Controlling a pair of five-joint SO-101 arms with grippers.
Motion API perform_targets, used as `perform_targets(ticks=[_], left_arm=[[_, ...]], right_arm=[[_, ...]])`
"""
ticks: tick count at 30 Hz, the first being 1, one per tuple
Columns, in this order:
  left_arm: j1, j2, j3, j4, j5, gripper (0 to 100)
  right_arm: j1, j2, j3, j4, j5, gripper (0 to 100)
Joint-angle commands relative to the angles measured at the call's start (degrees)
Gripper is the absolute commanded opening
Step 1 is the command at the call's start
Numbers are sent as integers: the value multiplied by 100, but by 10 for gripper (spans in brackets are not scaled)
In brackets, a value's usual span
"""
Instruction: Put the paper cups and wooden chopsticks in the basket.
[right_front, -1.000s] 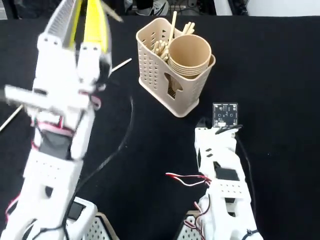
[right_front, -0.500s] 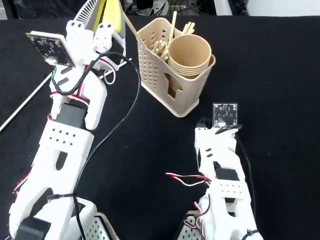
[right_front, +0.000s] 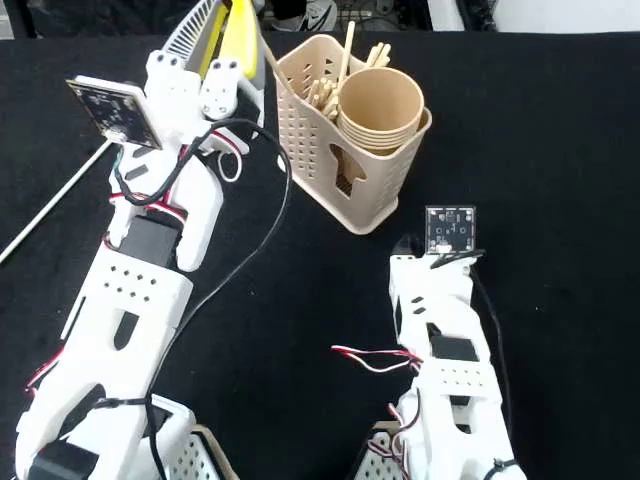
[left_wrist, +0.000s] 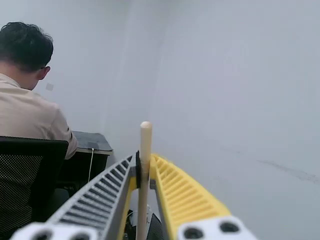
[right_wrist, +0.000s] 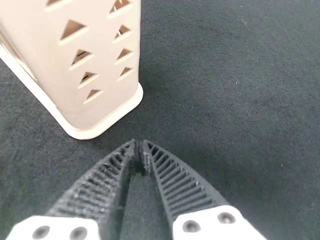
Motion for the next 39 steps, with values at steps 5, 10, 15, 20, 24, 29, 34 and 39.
perform_targets(ticks=[5, 10, 15, 20, 24, 29, 34, 39], left_arm=[[101, -88, -101, 35, 62, 29], [75, -105, -233, -158, 62, 29], [92, -88, -374, -343, 62, 29], [101, 88, -277, -703, 70, 28], [66, 158, -286, -905, 70, 28], [127, 246, -286, -879, 44, 28], [163, 730, -418, -844, 9, 34], [215, 1354, -1393, 976, -193, 152]], right_arm=[[-62, -84, -22, -123, 53, 15], [-62, -84, -22, -123, 53, 15], [-70, -84, -31, -123, 53, 15], [-70, -84, -31, -123, 53, 15], [-70, -84, -31, -123, 53, 15], [-70, -84, -31, -123, 53, 15], [-70, -84, -22, -123, 53, 15], [-70, -84, -13, -123, 53, 15]])
